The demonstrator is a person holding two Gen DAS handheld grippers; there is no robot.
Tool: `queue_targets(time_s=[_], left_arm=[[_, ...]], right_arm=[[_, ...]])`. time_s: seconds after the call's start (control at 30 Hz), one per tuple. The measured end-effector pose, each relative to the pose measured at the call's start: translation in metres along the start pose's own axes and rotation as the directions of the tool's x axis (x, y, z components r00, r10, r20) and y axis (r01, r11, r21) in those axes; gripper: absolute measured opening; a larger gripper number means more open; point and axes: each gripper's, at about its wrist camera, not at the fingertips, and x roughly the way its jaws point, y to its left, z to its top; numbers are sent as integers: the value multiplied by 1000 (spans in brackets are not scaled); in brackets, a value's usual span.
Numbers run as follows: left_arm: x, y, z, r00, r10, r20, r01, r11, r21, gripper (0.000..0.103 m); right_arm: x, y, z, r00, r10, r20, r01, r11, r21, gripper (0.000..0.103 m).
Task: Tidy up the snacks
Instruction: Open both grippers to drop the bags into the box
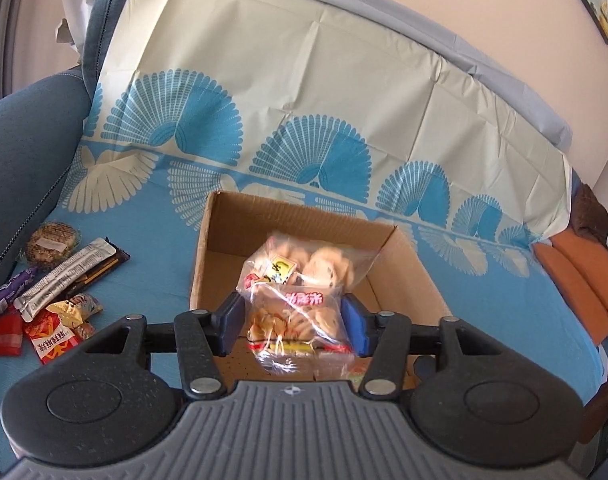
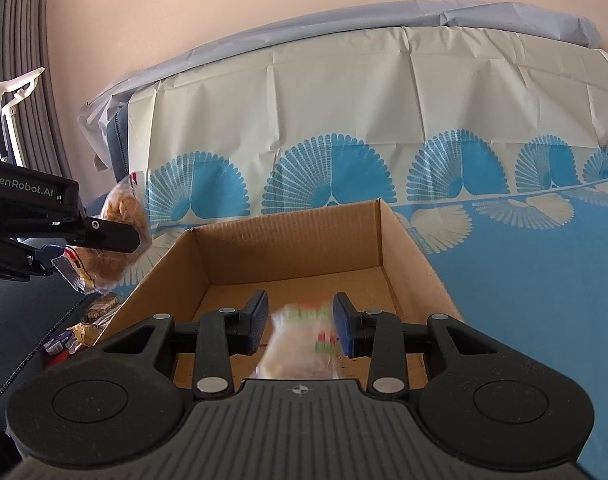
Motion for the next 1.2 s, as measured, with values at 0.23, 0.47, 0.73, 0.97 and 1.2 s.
queue_targets(time_s=[0.23, 0.47, 0.73, 0.97, 1.2], left_arm=[[6, 11, -12, 996, 84, -34, -84, 996, -3, 66], [28, 37, -34, 963, 190, -191, -203, 978, -51, 63], [50, 18, -45, 952, 222, -210, -217, 975, 47, 52], [55, 3, -48, 957, 196, -216, -184, 980, 72, 52], [43, 3, -52, 969, 155, -193, -149, 988, 44, 55]], right_arm=[[5, -1, -2, 999, -24, -27, 24, 1000, 6, 44], [17, 0, -5, 992, -89, -91, 89, 996, -4, 44], [25, -21, -7, 958, -250, -143, 264, 961, 85, 44], [24, -33, -7, 938, -318, -136, 335, 933, 131, 48], [11, -27, -4, 959, -279, -55, 283, 951, 122, 55]])
